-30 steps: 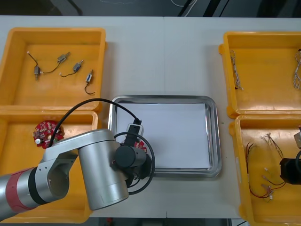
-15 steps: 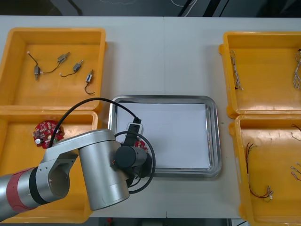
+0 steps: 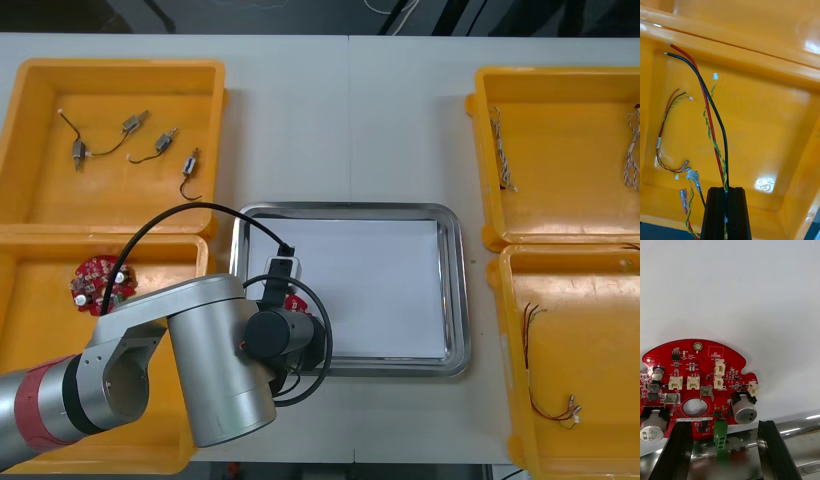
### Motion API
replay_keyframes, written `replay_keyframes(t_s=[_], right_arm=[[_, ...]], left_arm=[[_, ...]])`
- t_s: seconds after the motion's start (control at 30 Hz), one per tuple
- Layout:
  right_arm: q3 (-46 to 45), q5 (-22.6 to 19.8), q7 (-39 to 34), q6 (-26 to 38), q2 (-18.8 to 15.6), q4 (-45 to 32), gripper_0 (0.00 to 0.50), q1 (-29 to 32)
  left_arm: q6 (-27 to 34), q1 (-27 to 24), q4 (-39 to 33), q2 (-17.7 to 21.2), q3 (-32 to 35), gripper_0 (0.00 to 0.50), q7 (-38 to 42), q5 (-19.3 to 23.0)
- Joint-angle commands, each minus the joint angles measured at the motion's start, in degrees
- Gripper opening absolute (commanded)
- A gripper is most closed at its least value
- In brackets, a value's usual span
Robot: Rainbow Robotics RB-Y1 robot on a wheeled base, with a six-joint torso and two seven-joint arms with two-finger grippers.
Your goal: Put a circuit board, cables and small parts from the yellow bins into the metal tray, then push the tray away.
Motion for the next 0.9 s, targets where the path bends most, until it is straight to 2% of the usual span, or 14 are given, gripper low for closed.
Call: replay_keyframes(t_s=[0.03,0.2,0.37,0.53,0.7,0.9], right_arm=[[-1.7,-4.1,-1.7,0.2,-5.6,-3.1,0.000,-1.7],[-0.2,-8.4,-1.6,0.2,-8.2,-4.5,0.000,-4.0],[1.8,-11.1,-1.6,0.1,-10.9,-6.7,0.000,-7.4],[5.0,-11.3,-1.4,0.1,-12.0,-9.6,0.000,-10.7],[9.9,-11.7,-1.1,-0.5,-13.3,-12.4,0.000,-15.1],[18.8,-9.9,-0.9,-1.2,-14.6,-15.9,0.000,-22.4]], left_arm=[[0.5,-2.1,-3.3,-1.5,1.5,0.500,3.3,-0.4],[3.1,-2.1,-4.8,-1.6,3.3,0.500,3.2,0.1],[7.3,-2.1,-7.7,-1.5,6.9,0.500,2.5,3.4],[10.5,-2.1,-9.5,-1.2,11.3,0.500,1.3,6.7],[11.0,-2.1,-9.9,0.0,16.3,0.500,0.1,11.2],[15.6,-2.1,-9.8,1.1,25.1,0.500,-6.4,16.7]])
